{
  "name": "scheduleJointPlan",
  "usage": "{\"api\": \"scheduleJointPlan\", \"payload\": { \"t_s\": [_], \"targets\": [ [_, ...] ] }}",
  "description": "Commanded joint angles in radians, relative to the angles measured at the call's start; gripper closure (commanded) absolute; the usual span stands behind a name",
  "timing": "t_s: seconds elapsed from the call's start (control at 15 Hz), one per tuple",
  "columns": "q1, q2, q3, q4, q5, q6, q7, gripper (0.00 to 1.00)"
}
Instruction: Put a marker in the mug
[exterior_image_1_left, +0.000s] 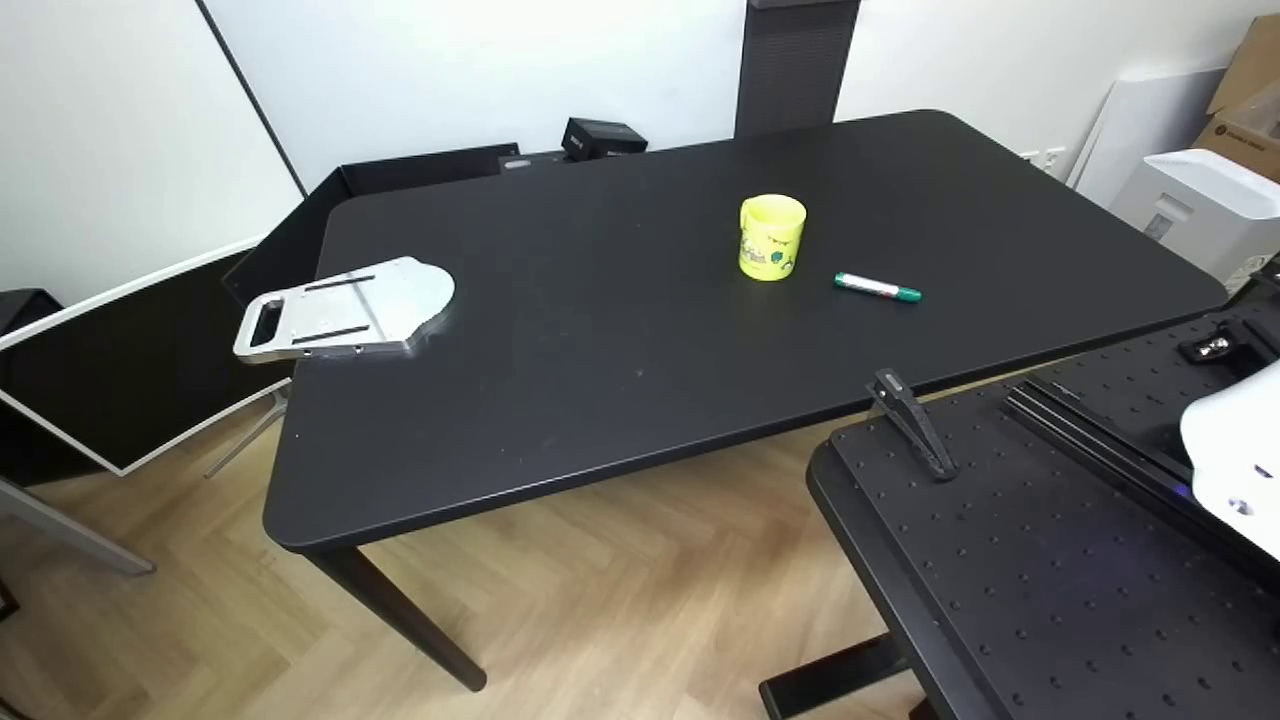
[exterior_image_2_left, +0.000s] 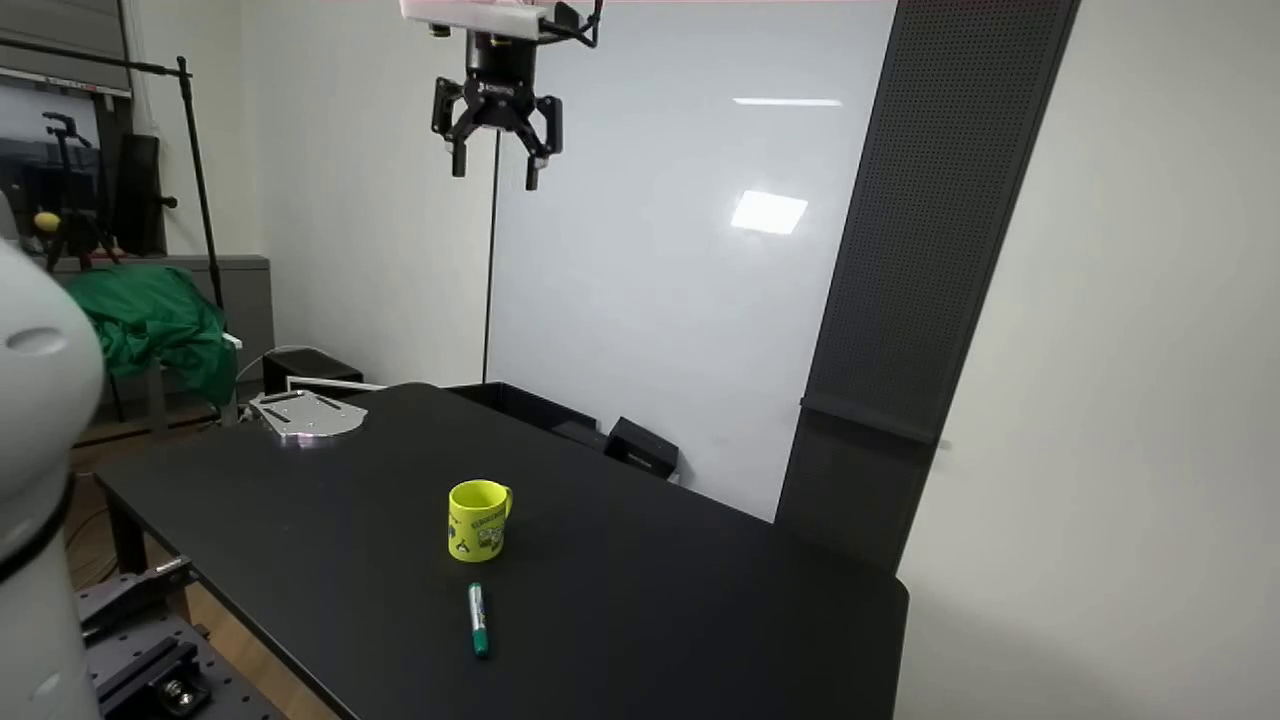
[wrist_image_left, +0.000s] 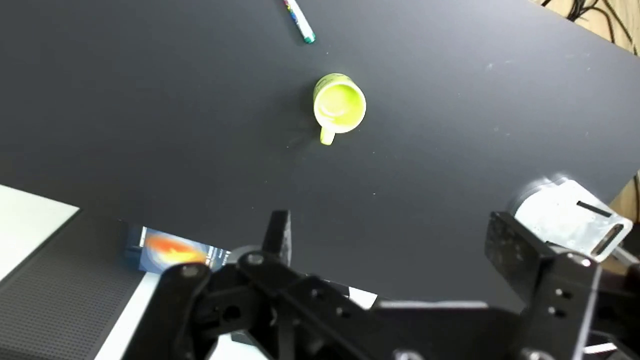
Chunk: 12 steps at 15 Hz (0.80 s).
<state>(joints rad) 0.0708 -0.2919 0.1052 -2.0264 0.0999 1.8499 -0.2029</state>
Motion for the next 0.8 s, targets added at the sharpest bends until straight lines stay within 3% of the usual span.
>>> {"api": "scheduleJointPlan", "payload": {
  "t_s": [0.0,0.53,0.73],
  "targets": [
    [0.026,0.011,-0.042,-0.025,-0.002,0.051,-0.151,0.0],
    [0.036,0.078,-0.077,-0.118,0.031,0.164,-0.344,0.0],
    [0.031,0.12,-0.073,-0.122,0.018,0.154,-0.346,0.0]
  ]
}}
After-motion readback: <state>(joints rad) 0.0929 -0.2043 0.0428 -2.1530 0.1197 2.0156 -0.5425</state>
